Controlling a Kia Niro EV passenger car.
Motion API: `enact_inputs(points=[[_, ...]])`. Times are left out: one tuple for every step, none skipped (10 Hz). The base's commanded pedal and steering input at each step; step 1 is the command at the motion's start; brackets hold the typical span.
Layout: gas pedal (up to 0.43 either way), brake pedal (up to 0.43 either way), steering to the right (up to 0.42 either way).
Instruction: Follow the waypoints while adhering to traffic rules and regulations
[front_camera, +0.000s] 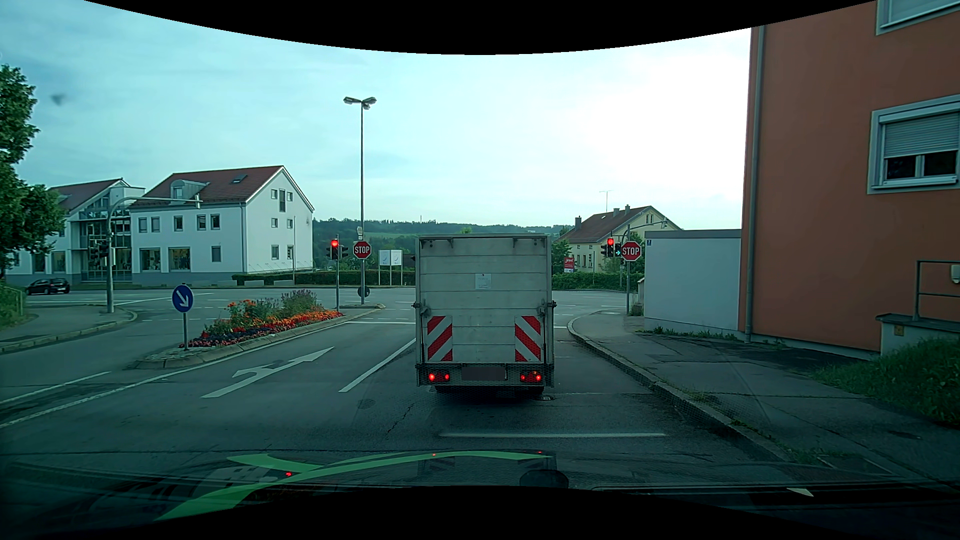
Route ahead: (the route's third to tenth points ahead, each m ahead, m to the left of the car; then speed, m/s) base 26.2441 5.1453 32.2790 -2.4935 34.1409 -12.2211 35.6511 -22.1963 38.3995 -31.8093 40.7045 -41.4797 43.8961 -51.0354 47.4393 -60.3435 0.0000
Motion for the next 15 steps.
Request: enact_inputs(points=[[0.000, 0.311, -0.008], [0.000, 0.311, -0.008], [0.000, 0.311, -0.008], [0.000, 0.311, -0.008], [0.000, 0.311, -0.008], [0.000, 0.311, -0.007], [0.000, 0.311, -0.008], [0.000, 0.311, -0.007], [0.000, 0.311, -0.007], [0.000, 0.311, -0.007], [0.000, 0.311, -0.007], [0.000, 0.311, -0.007], [0.000, 0.311, -0.007], [0.000, 0.256, -0.007], [0.000, 0.207, -0.008]])
